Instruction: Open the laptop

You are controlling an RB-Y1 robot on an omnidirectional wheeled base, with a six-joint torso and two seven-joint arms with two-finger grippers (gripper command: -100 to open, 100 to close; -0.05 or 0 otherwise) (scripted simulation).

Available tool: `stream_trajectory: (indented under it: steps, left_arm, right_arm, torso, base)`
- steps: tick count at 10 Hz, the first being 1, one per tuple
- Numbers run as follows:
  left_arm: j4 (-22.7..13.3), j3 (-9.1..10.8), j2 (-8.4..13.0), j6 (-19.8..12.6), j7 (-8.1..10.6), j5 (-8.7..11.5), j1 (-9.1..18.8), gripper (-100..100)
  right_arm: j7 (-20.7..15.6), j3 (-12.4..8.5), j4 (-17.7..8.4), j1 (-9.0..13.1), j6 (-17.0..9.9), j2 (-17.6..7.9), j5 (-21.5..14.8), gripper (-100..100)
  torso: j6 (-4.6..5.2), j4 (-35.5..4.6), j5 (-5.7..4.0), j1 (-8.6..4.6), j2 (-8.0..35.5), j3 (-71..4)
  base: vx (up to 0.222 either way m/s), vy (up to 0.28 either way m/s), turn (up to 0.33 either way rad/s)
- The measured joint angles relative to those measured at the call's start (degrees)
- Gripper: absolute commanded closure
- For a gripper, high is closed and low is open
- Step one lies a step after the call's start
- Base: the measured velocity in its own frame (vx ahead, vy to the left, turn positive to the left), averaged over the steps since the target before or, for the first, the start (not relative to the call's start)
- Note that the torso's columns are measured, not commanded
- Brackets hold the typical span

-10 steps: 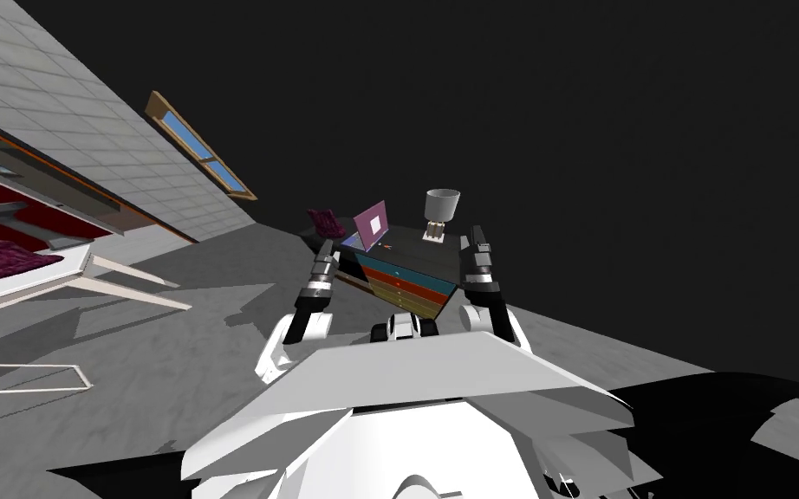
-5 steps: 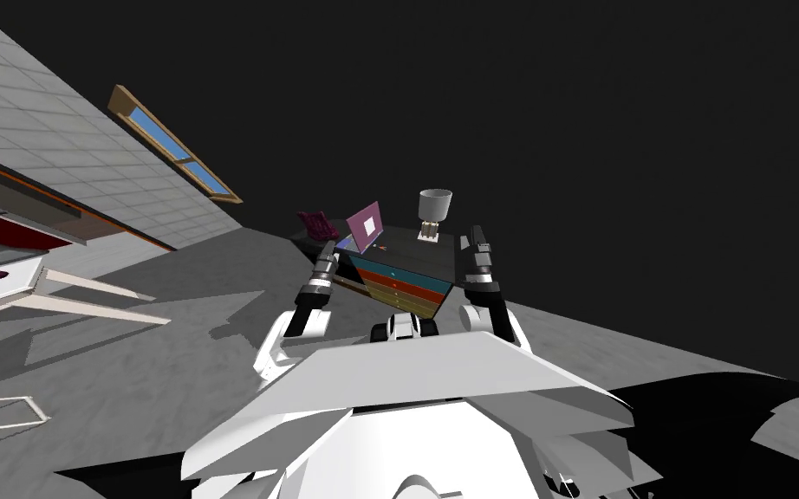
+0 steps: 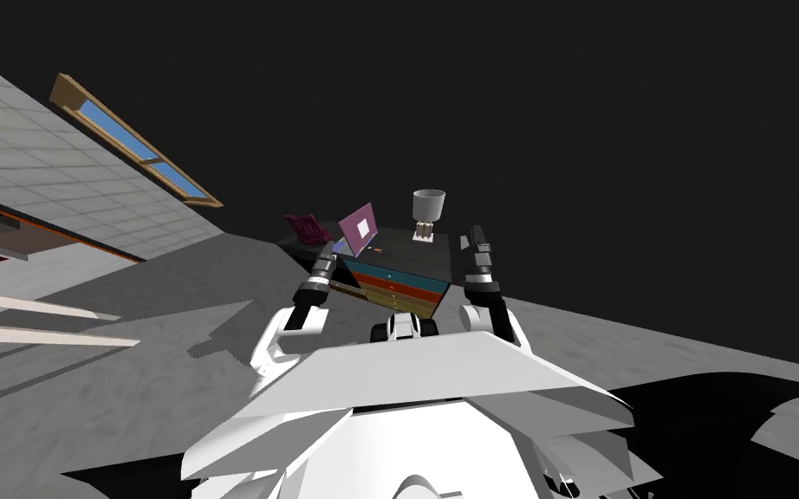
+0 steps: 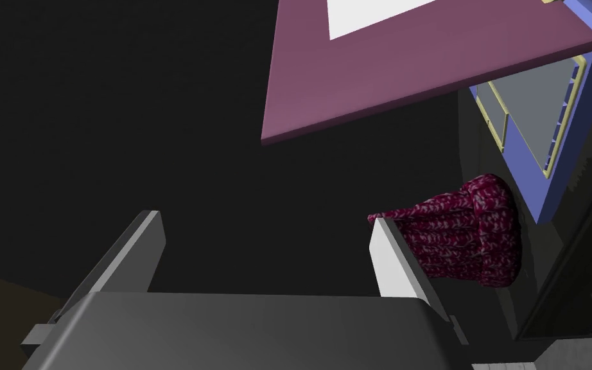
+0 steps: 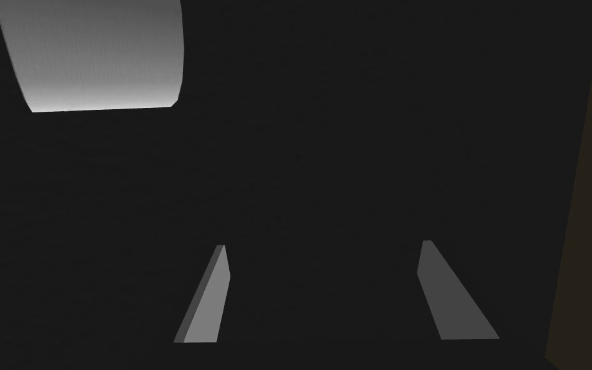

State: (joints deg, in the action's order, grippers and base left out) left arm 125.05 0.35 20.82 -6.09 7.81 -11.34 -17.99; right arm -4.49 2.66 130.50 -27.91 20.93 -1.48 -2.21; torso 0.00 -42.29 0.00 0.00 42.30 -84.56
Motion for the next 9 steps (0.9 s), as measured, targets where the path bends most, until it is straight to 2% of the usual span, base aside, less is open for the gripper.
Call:
stream_trajectory:
  steps: [9]
  left_arm:
    - [1.34,2.03,2.92,-13.22,1.19,-4.10,2.93,-100]
  right_arm:
    - [0.00,0.00,0.00,-0.01,0.00,0.00,0.00,0]
  torso:
    - [0.00,0.02,0.01,0.04,-0.07,-0.05]
  base:
    - [0.047,0.037,-0.159]
